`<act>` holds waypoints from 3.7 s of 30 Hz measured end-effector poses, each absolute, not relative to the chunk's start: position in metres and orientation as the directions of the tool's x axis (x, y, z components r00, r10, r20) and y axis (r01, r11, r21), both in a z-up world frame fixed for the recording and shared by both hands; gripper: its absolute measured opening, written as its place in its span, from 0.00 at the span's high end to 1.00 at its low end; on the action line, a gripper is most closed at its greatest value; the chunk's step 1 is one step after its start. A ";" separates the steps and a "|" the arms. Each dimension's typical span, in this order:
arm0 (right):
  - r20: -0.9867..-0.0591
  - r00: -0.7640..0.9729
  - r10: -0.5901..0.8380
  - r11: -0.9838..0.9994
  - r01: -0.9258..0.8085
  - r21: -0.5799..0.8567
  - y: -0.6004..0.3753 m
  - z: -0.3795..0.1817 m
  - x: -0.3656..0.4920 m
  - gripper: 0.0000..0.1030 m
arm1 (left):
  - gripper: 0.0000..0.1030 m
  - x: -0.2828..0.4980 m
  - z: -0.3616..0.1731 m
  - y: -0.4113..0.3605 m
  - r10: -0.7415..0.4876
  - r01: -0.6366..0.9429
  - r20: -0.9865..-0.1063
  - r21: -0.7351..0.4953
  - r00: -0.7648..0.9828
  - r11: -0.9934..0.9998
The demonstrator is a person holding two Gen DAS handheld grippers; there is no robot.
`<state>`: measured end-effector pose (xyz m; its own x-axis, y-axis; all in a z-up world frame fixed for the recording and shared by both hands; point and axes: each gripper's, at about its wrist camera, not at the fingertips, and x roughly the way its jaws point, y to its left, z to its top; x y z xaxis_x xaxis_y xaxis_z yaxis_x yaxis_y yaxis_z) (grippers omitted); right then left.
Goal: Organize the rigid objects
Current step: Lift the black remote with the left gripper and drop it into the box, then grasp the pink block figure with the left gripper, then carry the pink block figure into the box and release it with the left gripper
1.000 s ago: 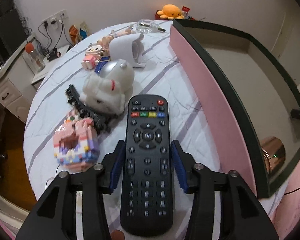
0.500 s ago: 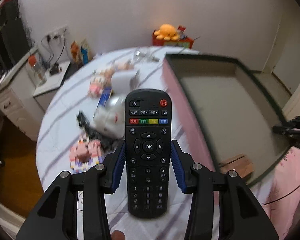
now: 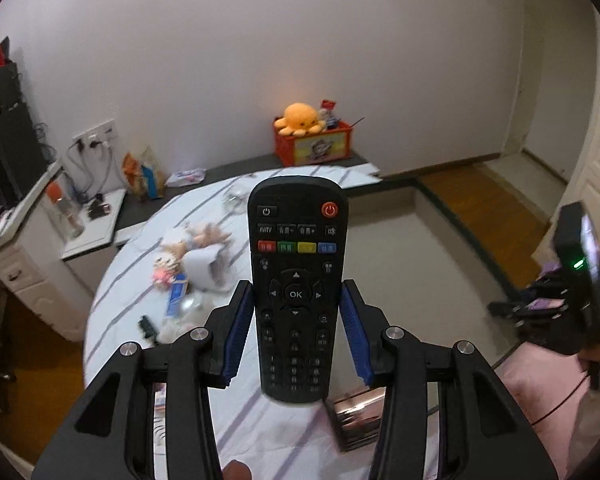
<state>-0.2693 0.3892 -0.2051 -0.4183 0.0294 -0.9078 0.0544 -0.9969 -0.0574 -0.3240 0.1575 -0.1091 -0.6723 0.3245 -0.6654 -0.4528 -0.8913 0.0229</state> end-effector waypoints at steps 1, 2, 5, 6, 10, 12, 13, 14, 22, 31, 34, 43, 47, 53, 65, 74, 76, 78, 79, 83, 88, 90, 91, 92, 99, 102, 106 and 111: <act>-0.908 -0.418 0.029 -0.997 0.055 -0.058 0.389 -0.205 -0.269 0.86 | 0.57 -0.323 -0.107 0.160 0.337 -0.465 -0.665 0.018 -0.667 -0.885; -0.908 -0.418 0.029 -0.997 0.056 -0.057 0.389 -0.205 -0.269 0.86 | 0.57 -0.323 -0.105 0.165 0.339 -0.475 -0.662 0.029 -0.668 -0.879; -0.908 -0.418 0.027 -0.997 0.059 -0.057 0.389 -0.205 -0.270 0.86 | 0.57 -0.323 -0.107 0.178 0.355 -0.503 -0.670 0.031 -0.651 -0.864; -0.908 -0.418 0.025 -0.997 0.060 -0.055 0.389 -0.205 -0.269 0.86 | 0.57 -0.325 -0.109 0.183 0.363 -0.513 -0.676 0.026 -0.642 -0.858; -0.908 -0.418 0.025 -0.997 0.060 -0.055 0.390 -0.205 -0.269 0.86 | 0.57 -0.338 -0.127 0.204 0.364 -0.537 -0.713 0.021 -0.599 -0.843; -0.908 -0.418 0.025 -0.997 0.060 -0.055 0.390 -0.205 -0.269 0.85 | 0.57 -0.344 -0.138 0.212 0.359 -0.547 -0.735 0.019 -0.575 -0.837; -0.908 -0.418 0.024 -0.997 0.060 -0.054 0.390 -0.205 -0.269 0.85 | 0.57 -0.347 -0.144 0.216 0.355 -0.551 -0.747 0.017 -0.561 -0.834; -0.908 -0.419 0.024 -0.997 0.060 -0.054 0.390 -0.206 -0.269 0.85 | 0.57 -0.349 -0.149 0.219 0.354 -0.554 -0.749 0.020 -0.560 -0.833; -0.909 -0.416 0.028 -0.997 0.059 -0.057 0.392 -0.205 -0.268 0.85 | 0.56 -0.350 -0.162 0.227 0.340 -0.550 -0.764 0.024 -0.549 -0.835; -0.910 -0.413 0.043 -0.996 0.051 -0.070 0.389 -0.204 -0.268 0.85 | 0.56 -0.341 -0.174 0.221 0.311 -0.542 -0.788 0.034 -0.531 -0.839; -0.909 -0.415 0.047 -0.996 0.048 -0.073 0.388 -0.203 -0.267 0.85 | 0.49 -0.338 -0.171 0.210 0.317 -0.534 -0.787 0.019 -0.529 -0.845; -0.909 -0.413 0.063 -0.996 0.033 -0.084 0.387 -0.203 -0.268 0.85 | 0.10 -0.323 -0.153 0.121 0.264 -0.410 -0.739 0.018 -0.620 -0.912; -0.909 -0.412 0.069 -0.996 0.026 -0.087 0.387 -0.203 -0.269 0.85 | 0.09 -0.325 -0.165 0.063 0.184 -0.294 -0.748 0.015 -0.637 -0.956; -0.911 -0.406 0.079 -0.995 0.021 -0.096 0.384 -0.204 -0.269 0.82 | 0.09 -0.337 -0.200 0.007 0.090 -0.160 -0.791 0.010 -0.605 -0.987; -0.917 -0.385 0.105 -0.993 0.007 -0.117 0.383 -0.206 -0.275 0.82 | 0.09 -0.369 -0.232 0.019 0.072 -0.148 -0.818 0.016 -0.571 -0.989; -0.919 -0.381 0.105 -0.993 0.010 -0.118 0.386 -0.207 -0.276 0.82 | 0.47 -0.377 -0.238 0.020 0.083 -0.160 -0.834 0.007 -0.545 -0.987; -0.919 -0.381 0.104 -0.993 0.010 -0.116 0.385 -0.207 -0.277 0.82 | 0.47 -0.373 -0.234 0.018 0.103 -0.164 -0.832 -0.014 -0.546 -0.986; -0.919 -0.381 0.099 -0.994 0.011 -0.112 0.385 -0.208 -0.277 0.82 | 0.47 -0.369 -0.231 0.016 0.117 -0.168 -0.828 -0.028 -0.548 -0.985; -0.919 -0.382 0.098 -0.994 0.012 -0.110 0.385 -0.209 -0.277 0.82 | 0.47 -0.367 -0.230 0.016 0.124 -0.172 -0.828 -0.034 -0.547 -0.985; -0.919 -0.385 0.090 -0.995 0.013 -0.102 0.386 -0.209 -0.277 0.82 | 0.47 -0.356 -0.219 0.016 0.138 -0.178 -0.819 -0.045 -0.557 -0.983; -0.917 -0.388 0.093 -0.994 0.014 -0.106 0.385 -0.209 -0.276 0.82 | 0.47 -0.339 -0.192 0.032 0.177 -0.233 -0.784 -0.043 -0.595 -0.972; -0.917 -0.391 0.084 -0.995 0.014 -0.097 0.386 -0.209 -0.275 0.82 | 0.47 -0.333 -0.181 0.044 0.197 -0.268 -0.769 -0.034 -0.609 -0.963; -0.916 -0.393 0.078 -0.996 0.013 -0.090 0.388 -0.209 -0.274 0.82 | 0.47 -0.330 -0.175 0.052 0.206 -0.286 -0.762 -0.029 -0.613 -0.958; -0.916 -0.394 0.076 -0.996 0.013 -0.088 0.388 -0.209 -0.274 0.82 | 0.47 -0.328 -0.171 0.058 0.218 -0.304 -0.757 -0.027 -0.616 -0.952; -0.916 -0.396 0.063 -0.997 0.014 -0.075 0.388 -0.208 -0.274 0.82 | 0.47 -0.324 -0.148 0.123 0.313 -0.437 -0.732 -0.023 -0.606 -0.899; -0.916 -0.396 0.071 -0.996 0.017 -0.084 0.388 -0.208 -0.273 0.86 | 0.47 -0.327 -0.147 0.154 0.341 -0.488 -0.736 -0.017 -0.584 -0.873; -0.916 -0.396 0.071 -0.996 0.016 -0.085 0.389 -0.208 -0.273 0.90 | 0.47 -0.331 -0.152 0.187 0.355 -0.533 -0.751 -0.005 -0.556 -0.846; -0.917 -0.393 0.074 -0.996 0.020 -0.089 0.389 -0.208 -0.274 0.90 | 0.47 -0.337 -0.167 0.207 0.344 -0.550 -0.775 0.005 -0.530 -0.835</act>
<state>-0.2735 0.3893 -0.2082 -0.3929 0.0738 -0.9166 0.0200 -0.9958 -0.0888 -0.3375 0.2073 -0.1665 -0.5296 0.3443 -0.7752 -0.5498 -0.8353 0.0047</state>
